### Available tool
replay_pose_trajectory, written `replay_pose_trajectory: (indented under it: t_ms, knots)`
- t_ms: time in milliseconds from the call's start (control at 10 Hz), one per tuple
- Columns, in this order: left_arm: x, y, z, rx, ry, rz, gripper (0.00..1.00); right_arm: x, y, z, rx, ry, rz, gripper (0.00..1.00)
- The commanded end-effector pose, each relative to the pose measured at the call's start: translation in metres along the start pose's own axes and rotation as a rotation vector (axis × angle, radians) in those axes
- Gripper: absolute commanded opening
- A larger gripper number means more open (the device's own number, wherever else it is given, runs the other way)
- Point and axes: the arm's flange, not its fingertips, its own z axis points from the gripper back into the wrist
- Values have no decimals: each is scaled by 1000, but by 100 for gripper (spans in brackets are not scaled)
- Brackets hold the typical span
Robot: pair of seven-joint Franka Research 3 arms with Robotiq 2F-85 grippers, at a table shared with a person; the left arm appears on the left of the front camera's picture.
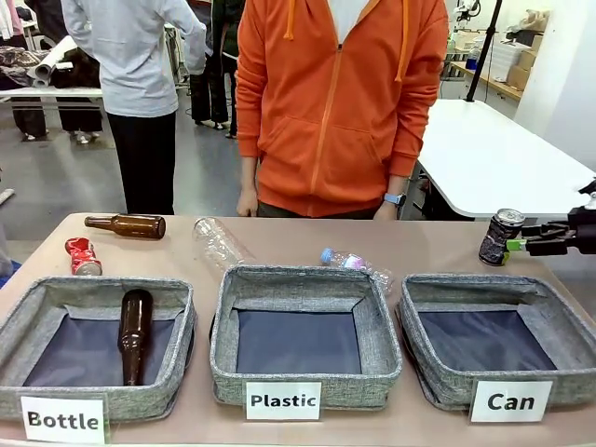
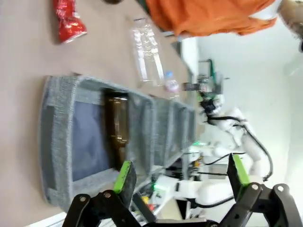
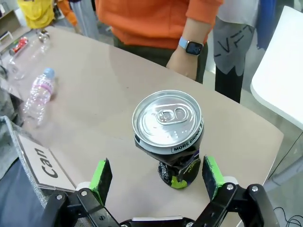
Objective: Sort the can waste into the basket.
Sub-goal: Pick up the can waste from the table and place it in the right Fabric basket.
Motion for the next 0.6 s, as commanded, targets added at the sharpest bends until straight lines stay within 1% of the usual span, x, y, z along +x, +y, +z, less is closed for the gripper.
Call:
replay_pose_trajectory:
  t_ms: [0,100,200,500]
  knots:
    - [-47,13,-44,143,11,-81,100,3,-7,-17,-31,-3,-9,100]
    - [0,0,0,0,0,0,100,4,-11,-24,-39,-6,-20,100]
    - [0,0,0,0,0,0,100,4,-12,-27,-65,-7,-27,100]
    - [0,0,0,0,0,0,100,5,-18,-39,-64,-24,-39,100]
